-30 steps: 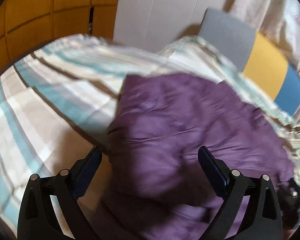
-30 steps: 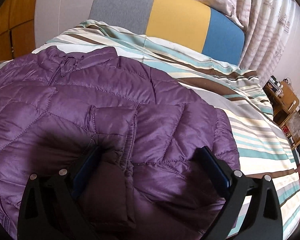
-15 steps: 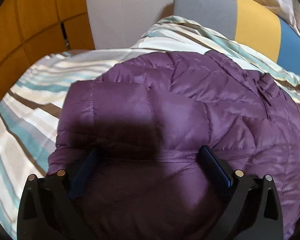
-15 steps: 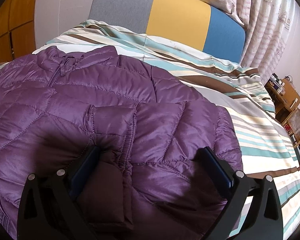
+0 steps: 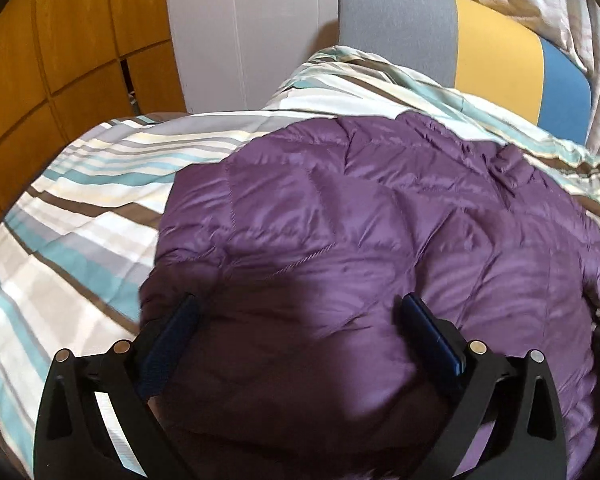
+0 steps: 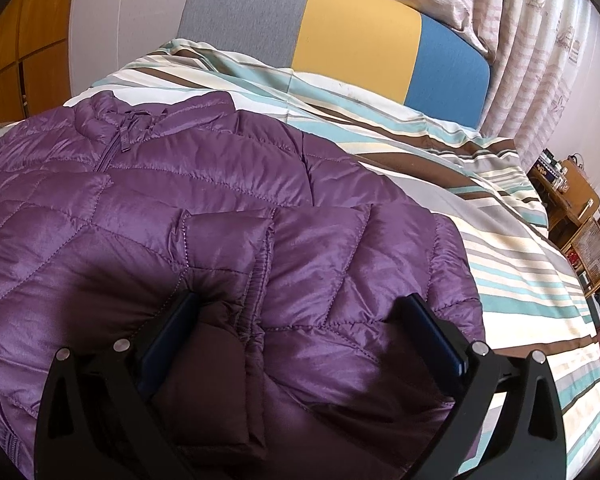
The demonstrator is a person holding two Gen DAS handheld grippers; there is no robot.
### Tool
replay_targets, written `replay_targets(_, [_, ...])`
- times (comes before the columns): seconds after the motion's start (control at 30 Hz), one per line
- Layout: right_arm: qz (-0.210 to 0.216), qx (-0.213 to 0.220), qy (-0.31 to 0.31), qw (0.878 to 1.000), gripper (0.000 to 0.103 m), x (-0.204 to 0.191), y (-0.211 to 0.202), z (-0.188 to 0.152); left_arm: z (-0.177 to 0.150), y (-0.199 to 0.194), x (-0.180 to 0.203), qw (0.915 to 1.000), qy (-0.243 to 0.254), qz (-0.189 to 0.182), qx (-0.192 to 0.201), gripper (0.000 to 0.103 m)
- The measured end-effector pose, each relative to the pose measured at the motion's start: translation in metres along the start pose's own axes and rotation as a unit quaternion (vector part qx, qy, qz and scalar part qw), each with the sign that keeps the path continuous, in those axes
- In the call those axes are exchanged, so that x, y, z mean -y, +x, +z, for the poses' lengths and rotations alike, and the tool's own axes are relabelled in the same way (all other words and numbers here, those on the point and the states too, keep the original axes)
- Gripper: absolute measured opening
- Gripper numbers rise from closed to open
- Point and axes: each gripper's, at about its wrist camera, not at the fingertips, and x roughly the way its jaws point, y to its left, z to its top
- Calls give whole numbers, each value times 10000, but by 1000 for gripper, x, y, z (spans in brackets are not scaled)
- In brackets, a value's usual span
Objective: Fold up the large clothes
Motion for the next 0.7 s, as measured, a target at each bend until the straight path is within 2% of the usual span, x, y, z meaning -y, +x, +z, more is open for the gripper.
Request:
replay_targets(0.13, [-11,28,-7,10000,101,-1,-1,0,0,14,-10,9995,-235,-112,-162,100])
replay_targets(0.27, [40,-6,18,10000,101,1,1,0,-1,15,-1,9997,-76,139,-168,100])
replay_targets(0.33, [123,-47,54,9999,101,3,1,1,0,10,-2,9998,-80,125,-139,100])
replay_targets(0.47, [676,-116,328,9971,101,22,-4,6,1,-12,-12,9995,-304,-36,-67,100])
replay_targets(0.57, [959,283,432,9941,101,35,-21,14,13,-28,-11,9990,-341,-178,214,100])
replay_targets(0.63, [982,540,326,9932,100,36,-30,25,27,-32,-4,9988,-277,-159,369,100])
replay_targets(0.7, [947,664,188,9931,100,33,-32,42,47,-25,6,9991,-180,-139,352,100])
